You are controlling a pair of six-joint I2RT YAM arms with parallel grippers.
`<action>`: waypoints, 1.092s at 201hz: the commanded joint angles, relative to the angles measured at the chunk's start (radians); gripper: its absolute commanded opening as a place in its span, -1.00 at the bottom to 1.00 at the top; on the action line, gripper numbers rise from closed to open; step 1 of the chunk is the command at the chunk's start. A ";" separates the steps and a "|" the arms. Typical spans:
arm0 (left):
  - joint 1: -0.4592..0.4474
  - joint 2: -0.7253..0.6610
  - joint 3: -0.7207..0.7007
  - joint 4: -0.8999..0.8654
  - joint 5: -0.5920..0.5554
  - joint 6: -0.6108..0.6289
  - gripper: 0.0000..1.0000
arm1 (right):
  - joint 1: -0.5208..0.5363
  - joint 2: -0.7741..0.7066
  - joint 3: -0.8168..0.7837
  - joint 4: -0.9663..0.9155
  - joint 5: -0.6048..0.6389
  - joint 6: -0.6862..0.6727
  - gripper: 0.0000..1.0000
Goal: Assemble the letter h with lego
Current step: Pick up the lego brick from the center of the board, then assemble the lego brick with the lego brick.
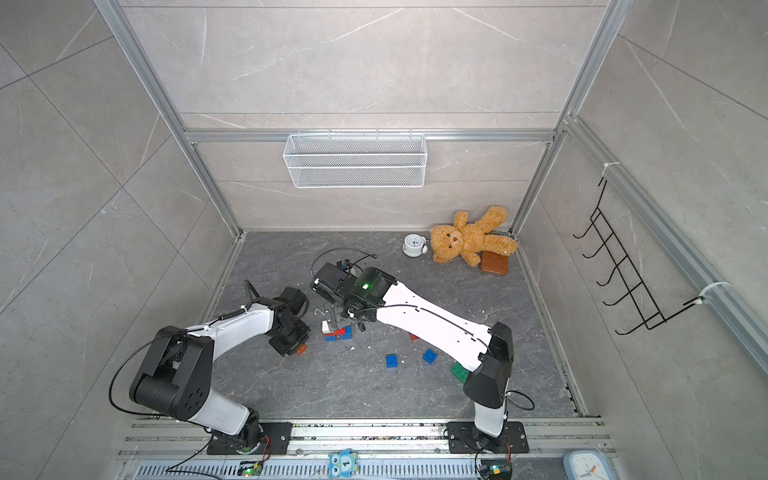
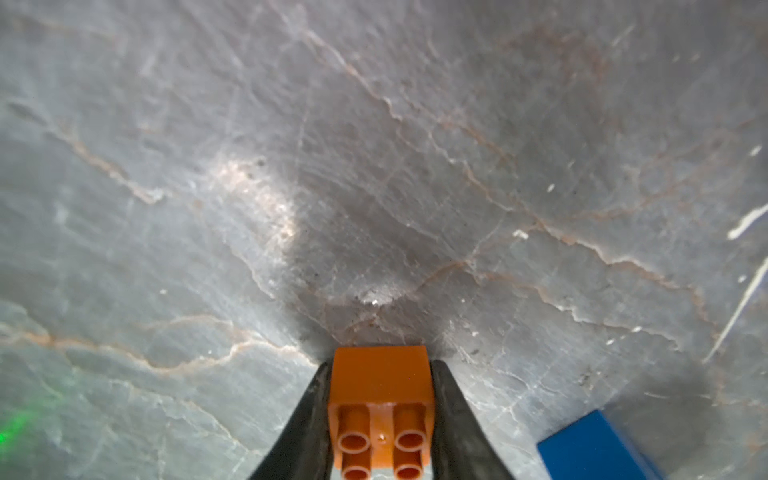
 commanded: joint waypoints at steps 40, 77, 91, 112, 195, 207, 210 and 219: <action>-0.002 -0.172 0.072 -0.133 -0.001 0.272 -1.00 | -0.042 -0.127 -0.160 0.089 -0.050 0.018 1.00; -0.005 -0.238 0.216 -0.269 0.029 0.413 -1.00 | -0.079 -0.196 -0.276 0.156 -0.085 0.026 1.00; -0.015 -0.230 0.256 -0.291 0.073 0.429 -1.00 | -0.090 -0.211 -0.311 0.173 -0.096 0.028 1.00; -0.058 -0.185 0.323 -0.319 0.104 0.438 -1.00 | -0.100 -0.225 -0.348 0.190 -0.101 0.027 1.00; -0.228 0.032 0.494 -0.327 0.125 0.454 -1.00 | -0.115 -0.262 -0.428 0.219 -0.105 0.035 1.00; -0.228 0.052 0.493 -0.323 0.127 0.470 -1.00 | -0.114 -0.268 -0.435 0.219 -0.105 0.036 1.00; -0.228 0.056 0.491 -0.322 0.125 0.472 -1.00 | -0.115 -0.268 -0.437 0.219 -0.104 0.036 1.00; -0.228 0.067 0.492 -0.322 0.125 0.488 -1.00 | -0.115 -0.271 -0.440 0.219 -0.102 0.036 1.00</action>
